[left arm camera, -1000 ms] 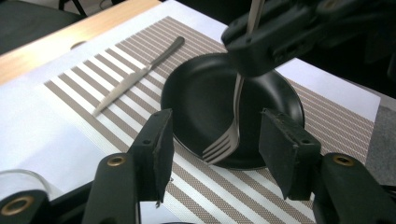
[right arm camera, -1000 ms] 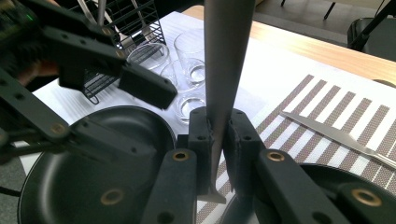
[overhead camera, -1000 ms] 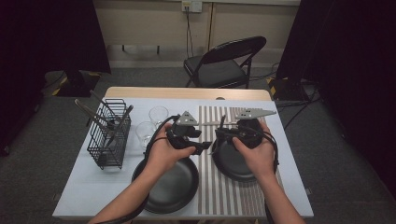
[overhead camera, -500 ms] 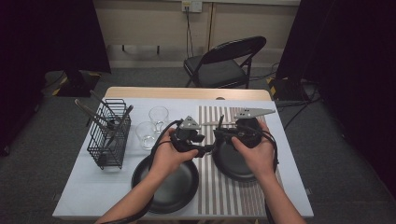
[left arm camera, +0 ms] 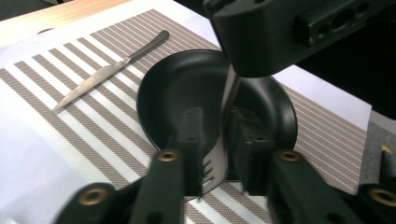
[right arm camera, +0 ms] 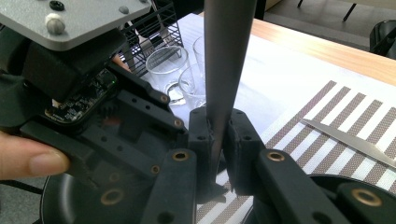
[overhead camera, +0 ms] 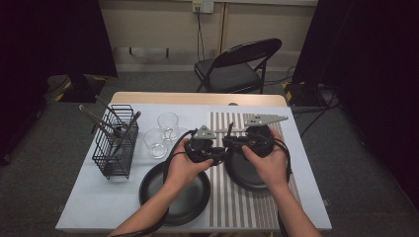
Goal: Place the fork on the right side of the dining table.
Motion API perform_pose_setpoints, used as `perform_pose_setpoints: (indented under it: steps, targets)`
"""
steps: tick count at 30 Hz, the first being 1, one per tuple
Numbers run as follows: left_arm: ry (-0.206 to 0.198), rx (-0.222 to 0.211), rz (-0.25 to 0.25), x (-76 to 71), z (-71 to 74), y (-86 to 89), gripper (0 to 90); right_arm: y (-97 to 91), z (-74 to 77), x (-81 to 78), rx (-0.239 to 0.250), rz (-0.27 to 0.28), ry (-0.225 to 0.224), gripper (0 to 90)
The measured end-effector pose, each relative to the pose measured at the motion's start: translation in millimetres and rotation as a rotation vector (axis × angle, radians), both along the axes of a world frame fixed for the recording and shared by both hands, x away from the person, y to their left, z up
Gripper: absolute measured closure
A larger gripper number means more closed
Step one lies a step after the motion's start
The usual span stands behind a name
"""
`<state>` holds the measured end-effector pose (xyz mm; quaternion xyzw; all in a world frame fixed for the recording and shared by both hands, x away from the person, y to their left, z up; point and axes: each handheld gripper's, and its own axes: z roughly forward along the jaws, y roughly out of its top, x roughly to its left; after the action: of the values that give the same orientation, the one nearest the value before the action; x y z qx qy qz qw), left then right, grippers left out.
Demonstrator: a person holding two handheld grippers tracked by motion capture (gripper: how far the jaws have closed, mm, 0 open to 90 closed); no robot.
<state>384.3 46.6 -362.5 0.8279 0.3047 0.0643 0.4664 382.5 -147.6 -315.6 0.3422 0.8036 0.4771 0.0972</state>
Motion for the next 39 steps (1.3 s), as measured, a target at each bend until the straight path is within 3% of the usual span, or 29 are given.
perform_pose_setpoints:
  steps: [3,6,13,15,20,30,39]
  targets:
    - [-0.005,0.004,0.001,-1.1,-0.2,-1.1,84.6,-0.8,-0.3,0.2,0.014,-0.002,0.002,81.9]
    - [-0.001,-0.001,0.019,-0.4,-0.3,-1.7,87.2,-0.9,-0.5,0.5,0.015,-0.003,0.004,81.9]
    - [0.022,0.004,0.047,-0.2,3.0,-1.1,87.7,0.4,0.2,1.8,0.028,-0.003,-0.006,80.9]
    - [0.028,0.009,0.053,0.4,2.3,-1.0,87.7,0.6,1.6,2.2,0.046,-0.008,-0.014,76.1]
    - [0.048,0.009,0.071,0.1,-2.4,-0.5,87.7,-0.1,8.8,1.1,0.055,-0.022,-0.035,74.3]
    - [0.040,0.045,0.110,-1.2,-4.7,1.9,87.8,0.8,18.5,0.3,0.069,-0.038,-0.061,74.8]
    - [0.043,0.045,0.133,-3.0,-5.4,2.1,87.7,5.3,20.8,1.0,0.082,-0.041,-0.071,76.0]
